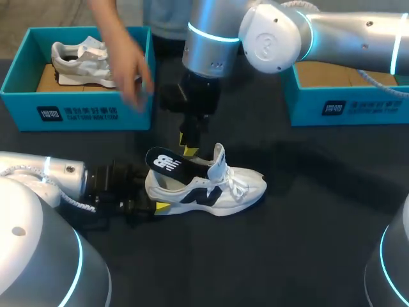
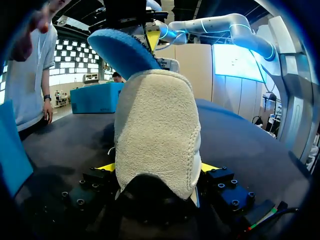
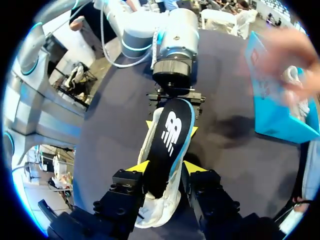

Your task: Take the shoe out of the shoebox, open the shoe tongue, remove and reinsert the insole, then place the shoe into the shoebox

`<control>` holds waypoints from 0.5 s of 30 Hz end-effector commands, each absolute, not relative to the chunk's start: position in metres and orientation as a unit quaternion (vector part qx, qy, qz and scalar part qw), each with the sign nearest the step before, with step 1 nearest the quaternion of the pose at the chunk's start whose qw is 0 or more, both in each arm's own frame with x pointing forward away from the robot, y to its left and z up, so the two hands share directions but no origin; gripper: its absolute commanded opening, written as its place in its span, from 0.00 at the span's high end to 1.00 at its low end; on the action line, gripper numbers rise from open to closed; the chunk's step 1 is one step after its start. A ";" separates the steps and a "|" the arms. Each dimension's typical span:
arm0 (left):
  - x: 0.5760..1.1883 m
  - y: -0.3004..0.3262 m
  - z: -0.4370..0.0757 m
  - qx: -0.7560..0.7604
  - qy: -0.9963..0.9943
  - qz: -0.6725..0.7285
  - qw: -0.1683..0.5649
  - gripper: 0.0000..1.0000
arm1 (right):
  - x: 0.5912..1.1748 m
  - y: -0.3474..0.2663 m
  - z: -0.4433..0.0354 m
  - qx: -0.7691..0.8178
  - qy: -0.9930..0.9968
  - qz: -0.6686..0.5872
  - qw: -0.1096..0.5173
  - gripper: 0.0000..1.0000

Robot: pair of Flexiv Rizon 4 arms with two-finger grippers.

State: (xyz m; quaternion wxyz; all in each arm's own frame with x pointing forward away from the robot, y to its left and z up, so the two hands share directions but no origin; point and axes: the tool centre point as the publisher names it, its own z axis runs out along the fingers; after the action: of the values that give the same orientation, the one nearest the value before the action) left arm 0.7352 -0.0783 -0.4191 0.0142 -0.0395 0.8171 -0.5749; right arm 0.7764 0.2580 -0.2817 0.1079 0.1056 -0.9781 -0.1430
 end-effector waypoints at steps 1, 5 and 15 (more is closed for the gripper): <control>0.736 -0.077 -0.421 -0.039 0.818 -0.574 0.014 1.00 | 0.770 0.251 -0.273 0.090 -0.983 -0.142 0.077 0.57; 0.736 -0.077 -0.421 -0.039 0.818 -0.574 0.014 1.00 | 0.769 0.248 -0.271 0.077 -0.984 -0.142 0.070 0.57; 0.736 -0.077 -0.421 -0.039 0.818 -0.574 0.014 1.00 | 0.768 0.243 -0.268 0.057 -0.987 -0.137 0.060 0.56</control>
State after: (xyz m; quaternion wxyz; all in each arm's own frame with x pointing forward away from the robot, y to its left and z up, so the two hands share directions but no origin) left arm 0.7352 -0.0783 -0.4192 0.0142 -0.0395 0.8171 -0.5749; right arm 0.7706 0.2452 -0.2690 0.0651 0.0591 -0.9868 -0.1362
